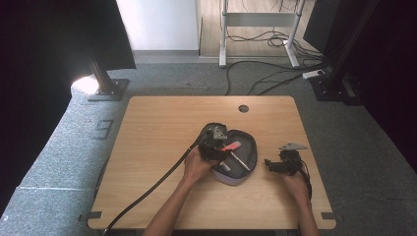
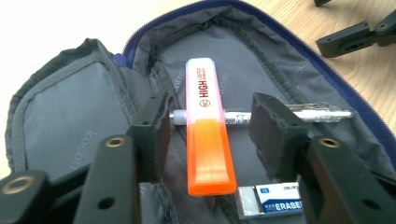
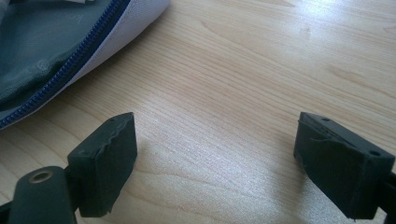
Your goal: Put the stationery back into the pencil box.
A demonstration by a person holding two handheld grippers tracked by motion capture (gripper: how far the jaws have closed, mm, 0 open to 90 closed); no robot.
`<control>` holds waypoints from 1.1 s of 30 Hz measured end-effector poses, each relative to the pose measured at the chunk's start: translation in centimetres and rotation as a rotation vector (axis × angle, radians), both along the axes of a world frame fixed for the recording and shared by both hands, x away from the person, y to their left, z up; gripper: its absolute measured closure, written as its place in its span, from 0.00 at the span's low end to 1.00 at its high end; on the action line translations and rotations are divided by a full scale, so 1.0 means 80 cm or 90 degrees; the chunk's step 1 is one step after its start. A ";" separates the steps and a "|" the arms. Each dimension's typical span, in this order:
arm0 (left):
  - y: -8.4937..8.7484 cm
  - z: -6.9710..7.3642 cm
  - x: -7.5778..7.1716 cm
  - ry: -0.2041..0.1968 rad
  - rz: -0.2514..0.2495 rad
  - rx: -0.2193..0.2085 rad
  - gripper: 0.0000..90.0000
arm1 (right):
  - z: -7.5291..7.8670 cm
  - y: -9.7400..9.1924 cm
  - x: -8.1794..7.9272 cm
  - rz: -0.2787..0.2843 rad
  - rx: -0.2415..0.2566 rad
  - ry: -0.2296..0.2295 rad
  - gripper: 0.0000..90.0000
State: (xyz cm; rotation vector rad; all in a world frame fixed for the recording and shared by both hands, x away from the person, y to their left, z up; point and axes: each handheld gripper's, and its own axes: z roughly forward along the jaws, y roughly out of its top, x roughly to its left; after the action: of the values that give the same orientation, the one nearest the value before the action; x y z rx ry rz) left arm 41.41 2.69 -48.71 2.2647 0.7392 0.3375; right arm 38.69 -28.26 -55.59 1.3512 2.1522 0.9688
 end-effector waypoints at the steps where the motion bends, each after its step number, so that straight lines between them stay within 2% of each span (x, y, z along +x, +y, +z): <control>1: 0.001 0.002 -0.002 -0.004 -0.002 0.002 0.48 | 0.000 0.000 0.000 0.000 0.000 0.000 0.14; 9: 0.009 0.015 -0.005 0.002 0.002 -0.006 0.32 | 0.000 0.000 0.000 0.000 0.000 0.000 0.14; 11: 0.010 0.017 -0.006 0.004 -0.001 -0.003 0.27 | 0.000 0.000 0.000 0.000 0.000 0.000 0.14; 13: 0.011 0.020 -0.008 -0.006 0.000 0.009 0.25 | 0.000 0.000 0.000 0.000 0.000 0.000 0.14; 16: 0.013 0.022 -0.011 -0.006 -0.003 0.011 0.22 | 0.000 0.000 0.000 0.000 0.000 0.000 0.14; 25: 0.032 0.034 -0.026 0.006 -0.016 -0.024 0.16 | 0.000 0.000 0.000 0.000 -0.001 0.000 0.14; 33: 0.063 0.039 -0.038 0.016 -0.011 -0.062 0.14 | 0.000 0.000 0.000 0.000 -0.001 0.000 0.14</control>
State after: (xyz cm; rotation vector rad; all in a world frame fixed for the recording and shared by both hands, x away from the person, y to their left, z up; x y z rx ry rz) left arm 38.36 7.76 -45.60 2.1858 0.7330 0.2603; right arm 38.70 -28.23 -55.58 1.3501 2.1524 0.9677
